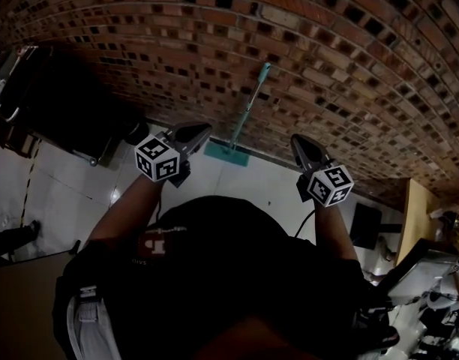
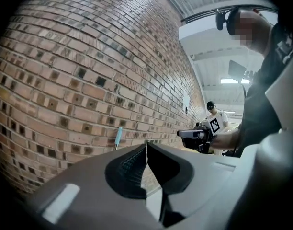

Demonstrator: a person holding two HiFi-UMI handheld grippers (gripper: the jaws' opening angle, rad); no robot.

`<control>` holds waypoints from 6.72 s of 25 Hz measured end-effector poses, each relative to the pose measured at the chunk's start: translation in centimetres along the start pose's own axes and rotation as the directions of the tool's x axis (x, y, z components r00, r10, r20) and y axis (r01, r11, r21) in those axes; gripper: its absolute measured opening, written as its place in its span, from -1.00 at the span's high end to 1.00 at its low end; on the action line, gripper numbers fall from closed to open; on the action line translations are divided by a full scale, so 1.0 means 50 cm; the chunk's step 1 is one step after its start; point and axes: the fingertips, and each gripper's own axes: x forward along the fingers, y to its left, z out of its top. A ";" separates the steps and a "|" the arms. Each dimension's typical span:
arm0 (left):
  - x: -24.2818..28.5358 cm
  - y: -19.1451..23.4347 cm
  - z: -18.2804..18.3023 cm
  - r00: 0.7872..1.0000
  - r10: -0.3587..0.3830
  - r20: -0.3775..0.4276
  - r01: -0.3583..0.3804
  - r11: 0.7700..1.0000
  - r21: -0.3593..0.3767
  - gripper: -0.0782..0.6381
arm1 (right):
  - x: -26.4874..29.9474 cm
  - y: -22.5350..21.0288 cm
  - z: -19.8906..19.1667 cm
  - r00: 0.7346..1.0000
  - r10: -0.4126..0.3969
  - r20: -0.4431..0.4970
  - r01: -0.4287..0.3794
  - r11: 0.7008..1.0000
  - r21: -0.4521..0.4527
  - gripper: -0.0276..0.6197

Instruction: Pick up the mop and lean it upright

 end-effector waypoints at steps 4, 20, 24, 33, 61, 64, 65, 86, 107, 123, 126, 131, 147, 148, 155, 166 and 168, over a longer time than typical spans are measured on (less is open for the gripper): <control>0.022 0.050 0.010 1.000 -0.006 -0.009 0.007 1.000 0.006 0.78 | 0.056 -0.025 0.003 1.000 0.000 -0.001 0.000 1.000 0.010 0.87; 0.116 0.269 0.067 0.969 -0.232 -0.089 0.236 0.971 0.039 0.78 | 0.246 -0.068 0.053 0.982 -0.184 0.032 0.182 0.982 0.055 0.87; 0.156 0.249 0.056 0.976 -0.207 -0.070 0.209 0.978 0.022 0.78 | 0.234 -0.100 0.033 0.988 -0.157 0.002 0.157 0.987 0.018 0.87; 0.183 0.230 0.034 0.993 -0.103 -0.060 0.103 0.995 -0.001 0.78 | 0.243 -0.160 0.017 0.997 -0.057 -0.045 0.057 0.998 0.007 0.78; 0.221 0.353 -0.192 0.970 -0.062 -0.235 0.063 0.998 -0.005 0.77 | 0.507 -0.280 -0.247 0.974 -0.126 -0.187 0.139 0.988 0.060 0.53; 0.222 0.351 -0.207 0.967 -0.072 -0.243 0.070 0.997 -0.015 0.77 | 0.533 -0.294 -0.281 0.964 -0.151 -0.220 0.163 0.986 0.036 0.49; 0.222 0.351 -0.211 0.967 -0.074 -0.243 0.071 0.997 -0.019 0.77 | 0.541 -0.298 -0.293 0.960 -0.158 -0.233 0.169 0.985 0.026 0.47; 0.205 0.427 -0.187 0.985 -0.004 -0.173 -0.005 0.999 -0.052 0.77 | 0.595 -0.288 -0.336 0.960 -0.134 -0.245 0.136 0.991 -0.009 0.57; 0.197 0.355 -0.046 0.996 -0.047 -0.075 0.047 0.999 0.005 0.77 | 0.490 -0.222 -0.119 0.967 -0.113 -0.227 0.107 0.993 -0.039 0.58; 0.180 0.277 0.195 0.994 -0.086 0.066 0.078 0.991 0.108 0.77 | 0.401 -0.152 0.227 0.978 -0.025 -0.208 0.002 0.994 -0.111 0.58; 0.167 0.265 0.231 0.993 -0.091 0.081 0.083 0.991 0.102 0.77 | 0.386 -0.130 0.289 0.977 -0.001 -0.213 -0.025 0.992 -0.121 0.58; 0.165 0.258 0.299 0.989 -0.096 0.115 0.084 0.991 0.102 0.77 | 0.358 -0.118 0.417 0.985 0.011 -0.170 -0.036 0.989 -0.141 0.58; 0.144 0.246 0.390 0.983 -0.109 0.146 0.091 0.988 0.122 0.77 | 0.288 -0.098 0.684 0.999 0.031 -0.030 -0.035 0.988 -0.147 0.58; 0.143 0.245 0.391 0.983 -0.110 0.146 0.093 0.988 0.122 0.77 | 0.285 -0.097 0.696 0.999 0.032 -0.022 -0.035 0.989 -0.145 0.58; 0.134 0.242 0.388 0.987 -0.107 0.122 0.093 0.989 0.114 0.77 | 0.272 -0.090 0.725 0.999 0.034 0.007 -0.033 0.989 -0.141 0.58; 0.114 0.235 0.395 0.975 -0.148 0.165 0.138 0.988 0.071 0.78 | 0.267 -0.088 0.721 0.999 0.031 0.011 -0.029 0.990 -0.137 0.58; 0.110 0.237 0.400 0.973 -0.145 0.181 0.137 0.989 0.055 0.78 | 0.266 -0.088 0.722 0.999 0.032 0.011 -0.030 0.990 -0.138 0.58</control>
